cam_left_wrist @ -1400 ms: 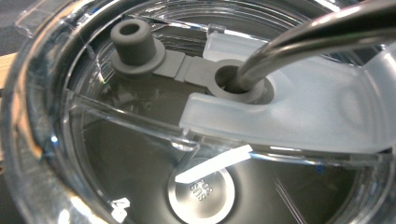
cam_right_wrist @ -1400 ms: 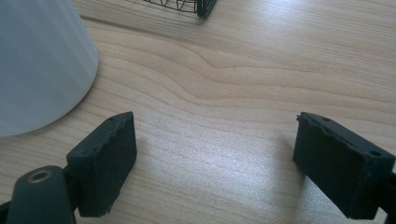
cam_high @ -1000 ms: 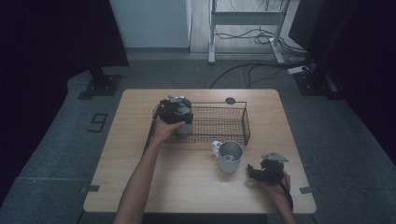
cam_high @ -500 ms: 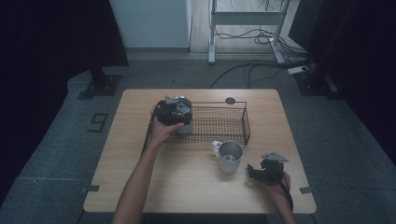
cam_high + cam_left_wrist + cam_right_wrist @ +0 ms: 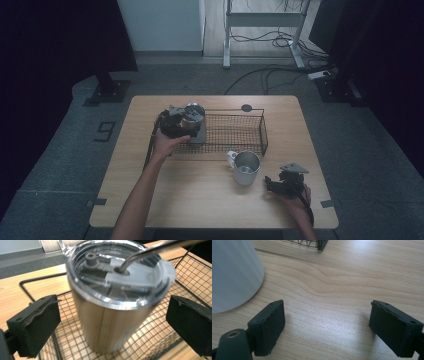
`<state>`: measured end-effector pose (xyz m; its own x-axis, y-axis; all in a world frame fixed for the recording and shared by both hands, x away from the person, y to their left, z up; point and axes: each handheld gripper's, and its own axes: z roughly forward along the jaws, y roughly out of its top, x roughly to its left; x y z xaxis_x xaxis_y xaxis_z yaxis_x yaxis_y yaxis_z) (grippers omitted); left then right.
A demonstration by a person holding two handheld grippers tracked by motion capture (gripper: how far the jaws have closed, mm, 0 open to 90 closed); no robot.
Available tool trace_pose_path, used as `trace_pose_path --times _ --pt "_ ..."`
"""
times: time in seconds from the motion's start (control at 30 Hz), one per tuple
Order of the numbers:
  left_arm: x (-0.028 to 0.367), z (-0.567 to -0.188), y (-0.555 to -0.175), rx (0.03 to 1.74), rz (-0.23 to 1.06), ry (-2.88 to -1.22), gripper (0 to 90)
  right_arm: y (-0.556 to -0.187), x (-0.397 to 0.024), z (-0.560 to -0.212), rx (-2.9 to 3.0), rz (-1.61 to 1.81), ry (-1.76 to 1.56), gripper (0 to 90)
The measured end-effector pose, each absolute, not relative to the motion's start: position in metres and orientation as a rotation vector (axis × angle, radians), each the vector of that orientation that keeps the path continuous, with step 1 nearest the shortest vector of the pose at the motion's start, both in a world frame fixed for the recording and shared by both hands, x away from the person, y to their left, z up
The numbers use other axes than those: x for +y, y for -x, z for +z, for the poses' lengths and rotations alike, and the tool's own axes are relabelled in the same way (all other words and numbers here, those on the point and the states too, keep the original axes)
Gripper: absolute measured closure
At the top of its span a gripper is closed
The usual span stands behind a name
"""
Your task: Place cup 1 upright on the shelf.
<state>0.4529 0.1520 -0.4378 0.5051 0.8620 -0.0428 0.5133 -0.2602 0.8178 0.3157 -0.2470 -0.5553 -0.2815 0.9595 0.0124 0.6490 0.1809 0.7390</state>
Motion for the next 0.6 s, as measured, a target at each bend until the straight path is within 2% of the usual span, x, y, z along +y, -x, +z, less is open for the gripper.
trace_pose_path --times 0.6 --pt "0.17 -0.439 -0.401 1.088 0.514 -1.929 1.9 -0.316 -0.247 -0.555 2.0 0.896 -1.512 13.1"
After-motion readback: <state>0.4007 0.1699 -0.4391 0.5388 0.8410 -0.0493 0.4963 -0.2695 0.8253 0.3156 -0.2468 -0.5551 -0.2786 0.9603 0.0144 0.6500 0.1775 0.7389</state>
